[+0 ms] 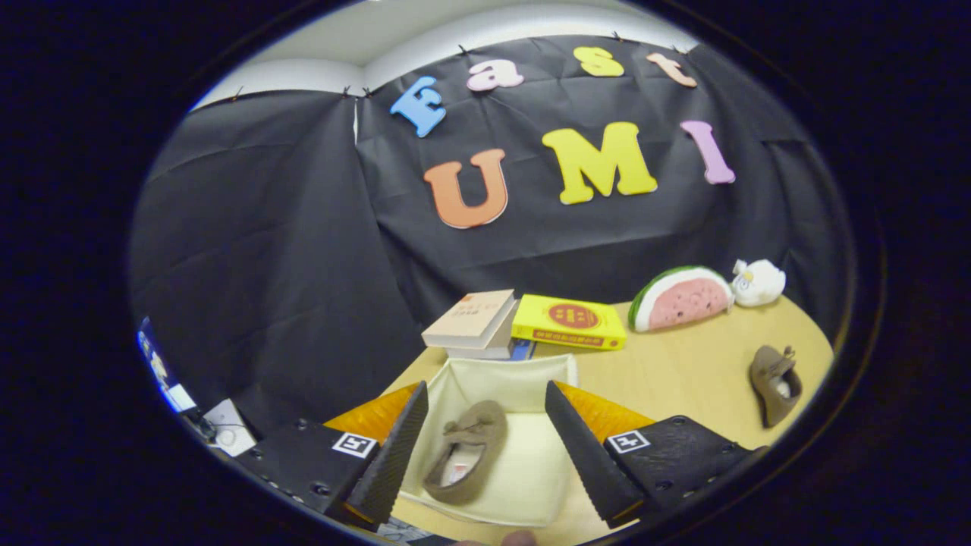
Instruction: Open the storage box then place both shoes into the box .Put the left shoe in first, then the right shoe, with the right side of both shoes facing outward in a uniform manner.
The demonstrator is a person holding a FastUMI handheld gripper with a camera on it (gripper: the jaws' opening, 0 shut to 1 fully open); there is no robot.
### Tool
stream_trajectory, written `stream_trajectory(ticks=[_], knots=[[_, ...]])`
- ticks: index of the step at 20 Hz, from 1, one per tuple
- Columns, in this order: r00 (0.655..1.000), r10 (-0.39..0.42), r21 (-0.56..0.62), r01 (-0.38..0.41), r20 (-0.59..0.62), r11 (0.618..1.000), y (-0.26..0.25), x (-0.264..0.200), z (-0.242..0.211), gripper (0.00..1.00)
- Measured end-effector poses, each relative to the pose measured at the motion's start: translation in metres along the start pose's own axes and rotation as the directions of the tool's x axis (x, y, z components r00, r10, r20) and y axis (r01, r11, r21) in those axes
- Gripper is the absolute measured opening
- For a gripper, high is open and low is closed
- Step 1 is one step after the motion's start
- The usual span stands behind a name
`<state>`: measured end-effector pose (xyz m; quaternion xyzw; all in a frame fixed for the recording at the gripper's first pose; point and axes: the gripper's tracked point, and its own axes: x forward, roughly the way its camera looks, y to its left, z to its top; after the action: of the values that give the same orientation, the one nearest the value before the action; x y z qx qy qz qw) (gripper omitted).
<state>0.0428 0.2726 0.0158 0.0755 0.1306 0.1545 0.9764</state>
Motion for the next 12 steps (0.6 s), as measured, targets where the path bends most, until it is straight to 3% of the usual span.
stream_trajectory(ticks=[5, 9, 12], knots=[[0.996, -0.051, -0.082, 0.057, 0.080, 0.995, -0.096, -0.041, 0.030, 0.94], [0.993, -0.096, -0.114, 0.103, 0.068, 0.988, -0.189, -0.072, 0.037, 0.94], [0.981, -0.188, -0.106, 0.193, 0.057, 0.975, -0.279, -0.090, 0.042, 0.95]])
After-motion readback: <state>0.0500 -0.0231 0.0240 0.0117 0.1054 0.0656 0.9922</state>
